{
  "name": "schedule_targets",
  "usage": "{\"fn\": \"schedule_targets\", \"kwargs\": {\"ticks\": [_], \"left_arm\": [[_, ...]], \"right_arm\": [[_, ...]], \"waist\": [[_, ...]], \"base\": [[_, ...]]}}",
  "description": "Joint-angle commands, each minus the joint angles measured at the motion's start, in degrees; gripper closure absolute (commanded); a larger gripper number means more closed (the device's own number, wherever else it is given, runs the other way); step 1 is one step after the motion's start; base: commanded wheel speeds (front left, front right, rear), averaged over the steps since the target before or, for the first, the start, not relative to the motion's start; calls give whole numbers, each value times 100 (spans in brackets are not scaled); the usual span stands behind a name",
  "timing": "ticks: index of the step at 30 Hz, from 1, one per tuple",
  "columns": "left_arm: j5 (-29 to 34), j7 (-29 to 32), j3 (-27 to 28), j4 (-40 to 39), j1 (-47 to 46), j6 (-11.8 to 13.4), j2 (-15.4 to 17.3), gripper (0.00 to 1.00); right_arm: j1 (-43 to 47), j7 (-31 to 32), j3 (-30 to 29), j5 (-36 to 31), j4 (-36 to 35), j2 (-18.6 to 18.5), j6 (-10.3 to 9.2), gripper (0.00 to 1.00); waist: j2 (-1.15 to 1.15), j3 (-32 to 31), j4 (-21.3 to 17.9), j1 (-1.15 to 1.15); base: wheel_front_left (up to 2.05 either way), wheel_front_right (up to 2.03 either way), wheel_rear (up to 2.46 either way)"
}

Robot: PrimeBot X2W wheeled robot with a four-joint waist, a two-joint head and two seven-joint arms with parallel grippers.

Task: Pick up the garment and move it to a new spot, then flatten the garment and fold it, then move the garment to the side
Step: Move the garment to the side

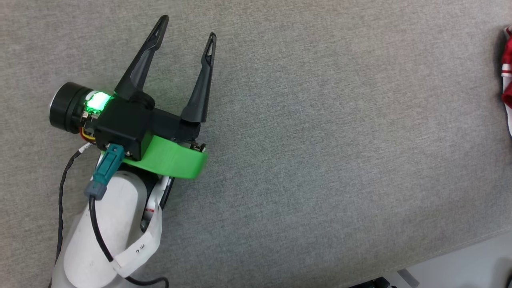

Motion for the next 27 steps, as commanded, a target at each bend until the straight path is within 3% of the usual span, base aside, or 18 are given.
{"fn": "schedule_targets", "kwargs": {"ticks": [1, 5, 14, 22, 27], "left_arm": [[2, -52, -9, 36, -102, 29, -27, 0], [-126, -200, -92, 335, 70, 39, -126, 0], [-497, -532, -118, 842, 745, 161, -364, 0], [-805, -715, 7, 1052, 1429, 351, -500, 0], [-927, -768, 85, 1102, 1802, 450, -508, 0]], "right_arm": [[-107, -175, -94, -140, 97, 27, -4, 0], [-49, -940, -510, -790, 385, -79, -4, 0], [479, -1533, -772, -1073, 563, -8, -4, 0], [1656, -1791, -1028, -926, -185, 343, -4, 0], [2617, -1803, -1151, -814, -1171, 857, -4, 0]], "waist": [[0, -98, 1, -1], [0, -613, 54, -1], [0, -1798, 266, -1], [0, -2566, 589, -1], [0, -2831, 783, -1]], "base": [[0, 0, 0], [0, 0, 0], [0, 0, 0], [0, 0, 0], [0, 0, 0]]}}
